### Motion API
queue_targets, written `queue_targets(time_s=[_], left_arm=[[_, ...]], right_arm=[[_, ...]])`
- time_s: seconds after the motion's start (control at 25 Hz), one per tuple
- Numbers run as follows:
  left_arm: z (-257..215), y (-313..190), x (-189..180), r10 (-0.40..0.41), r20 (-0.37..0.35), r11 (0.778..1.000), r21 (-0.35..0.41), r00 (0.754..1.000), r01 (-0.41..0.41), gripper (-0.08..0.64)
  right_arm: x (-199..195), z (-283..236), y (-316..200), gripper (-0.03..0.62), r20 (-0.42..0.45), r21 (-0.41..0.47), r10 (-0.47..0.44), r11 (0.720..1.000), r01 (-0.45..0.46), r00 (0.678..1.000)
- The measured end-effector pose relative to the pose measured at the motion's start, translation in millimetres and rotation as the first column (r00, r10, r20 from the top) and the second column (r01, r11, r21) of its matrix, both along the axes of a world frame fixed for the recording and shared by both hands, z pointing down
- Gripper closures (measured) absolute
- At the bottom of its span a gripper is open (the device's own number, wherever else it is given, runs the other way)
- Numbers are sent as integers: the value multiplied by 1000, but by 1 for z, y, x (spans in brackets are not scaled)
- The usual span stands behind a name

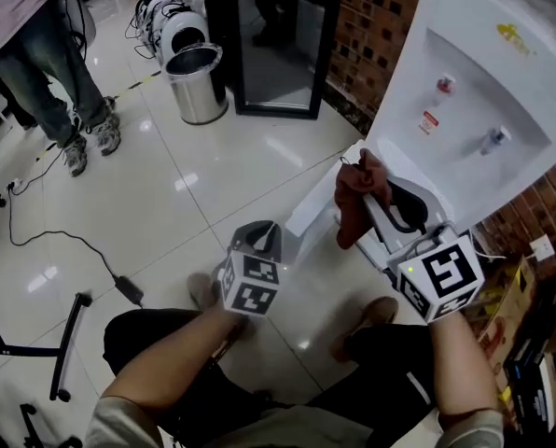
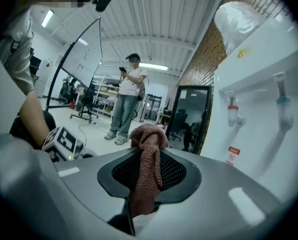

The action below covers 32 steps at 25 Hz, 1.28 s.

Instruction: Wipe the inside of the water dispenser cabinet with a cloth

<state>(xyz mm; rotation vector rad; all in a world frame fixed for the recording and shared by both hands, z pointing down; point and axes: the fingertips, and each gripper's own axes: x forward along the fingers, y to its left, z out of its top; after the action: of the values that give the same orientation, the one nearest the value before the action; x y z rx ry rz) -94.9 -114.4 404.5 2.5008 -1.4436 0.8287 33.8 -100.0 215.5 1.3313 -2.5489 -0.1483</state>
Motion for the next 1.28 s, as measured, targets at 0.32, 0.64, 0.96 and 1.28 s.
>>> queue_targets(time_s=[0.32,0.64,0.96,1.28], left_arm=[[-24,18,36,203,0,978,-37,979,-203,346],[19,-1,26,148,83,980,-146,985,-135,332],[17,-29,9,161,136,981,-130,978,-143,374],[16,-63,-15,194,142,977,-119,971,-177,373]], right_arm=[[11,-18,-26,494,156,-17,-37,999,40,987],[-29,-19,-20,494,150,3,-91,996,92,984],[-49,0,-16,494,82,-31,-107,993,110,991],[-96,30,-56,494,28,-89,-152,984,154,988]])
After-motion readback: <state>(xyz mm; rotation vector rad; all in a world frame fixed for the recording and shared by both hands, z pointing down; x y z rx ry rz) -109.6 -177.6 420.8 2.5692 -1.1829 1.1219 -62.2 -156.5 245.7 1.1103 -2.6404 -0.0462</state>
